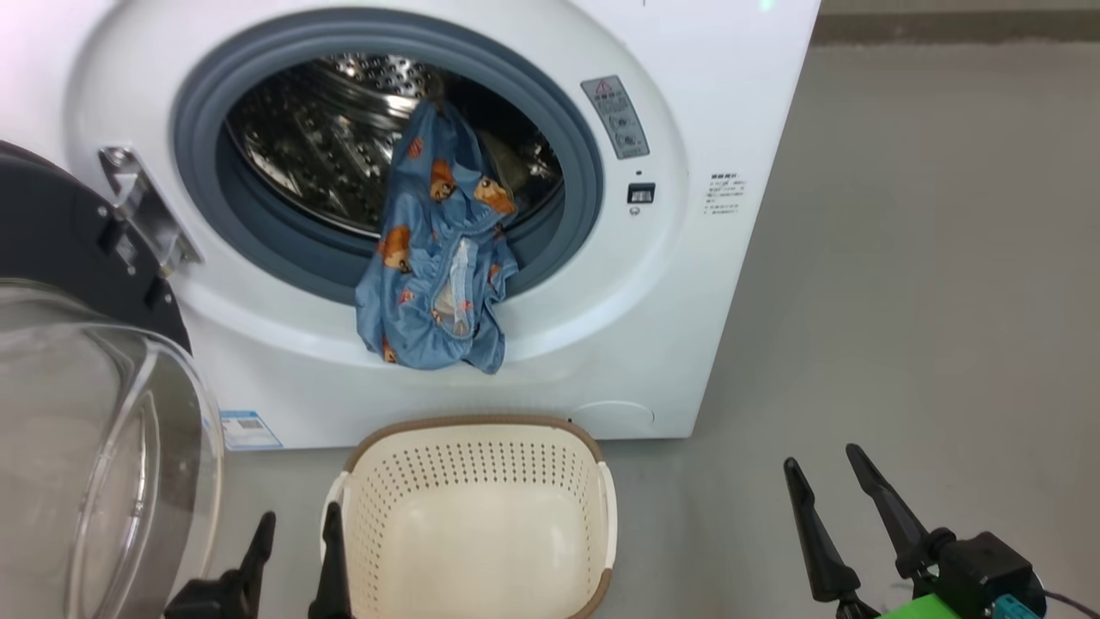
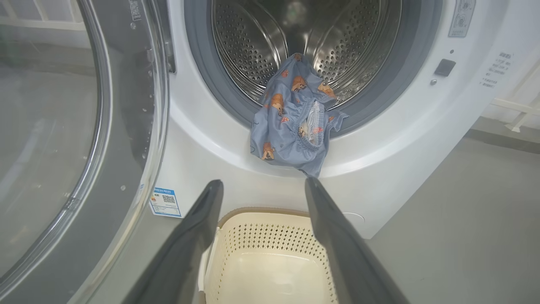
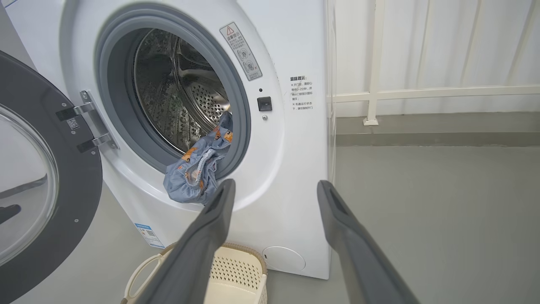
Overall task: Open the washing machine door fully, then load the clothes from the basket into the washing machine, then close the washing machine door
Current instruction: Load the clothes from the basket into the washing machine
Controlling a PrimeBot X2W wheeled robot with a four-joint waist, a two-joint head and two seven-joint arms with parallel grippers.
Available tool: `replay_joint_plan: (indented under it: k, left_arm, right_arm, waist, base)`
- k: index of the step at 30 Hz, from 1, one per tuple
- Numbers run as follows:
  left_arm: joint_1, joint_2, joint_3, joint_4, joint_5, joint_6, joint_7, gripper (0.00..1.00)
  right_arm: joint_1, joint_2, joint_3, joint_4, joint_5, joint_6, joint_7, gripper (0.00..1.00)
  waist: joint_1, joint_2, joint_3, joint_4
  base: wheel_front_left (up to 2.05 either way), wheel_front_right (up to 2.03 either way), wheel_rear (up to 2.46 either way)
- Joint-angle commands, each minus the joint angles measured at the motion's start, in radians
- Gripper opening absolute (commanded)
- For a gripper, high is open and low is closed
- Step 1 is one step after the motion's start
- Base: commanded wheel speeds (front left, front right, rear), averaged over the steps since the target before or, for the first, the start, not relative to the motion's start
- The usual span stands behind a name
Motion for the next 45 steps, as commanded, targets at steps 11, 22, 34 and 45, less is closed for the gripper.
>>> replay_joint_plan:
  k: [11, 22, 34, 45]
  left_arm:
    - [0.032, 0.012, 0.037, -0.057, -0.009, 0.023, -0.006, 1.0]
    - [-0.006, 0.021, 0.041, -0.043, -0.018, 0.024, 0.009, 1.0]
    - [-0.244, 0.093, 0.064, 0.049, -0.016, 0.013, 0.054, 1.0]
    - [-0.505, 0.19, 0.076, 0.231, 0.017, 0.004, 0.054, 1.0]
  right_arm:
    - [0.015, -0.001, 0.022, -0.03, 0.012, 0.006, -0.005, 1.0]
    - [-0.011, 0.006, 0.039, -0.042, 0.011, 0.006, -0.005, 1.0]
    - [-0.082, 0.011, 0.063, -0.06, 0.045, 0.006, -0.005, 1.0]
    - [-0.145, 0.011, 0.089, -0.072, 0.093, 0.006, -0.005, 1.0]
  waist:
    - [0.0, 0.0, -0.028, -0.02]
    - [0.0, 0.0, 0.041, -0.107]
    - [0.0, 0.0, 0.203, -0.248]
    - [0.0, 0.0, 0.32, -0.355]
  base:
    - [0.0, 0.0, 0.0]
    - [0.0, 0.0, 0.0]
    - [0.0, 0.0, 0.0]
    - [0.0, 0.0, 0.0]
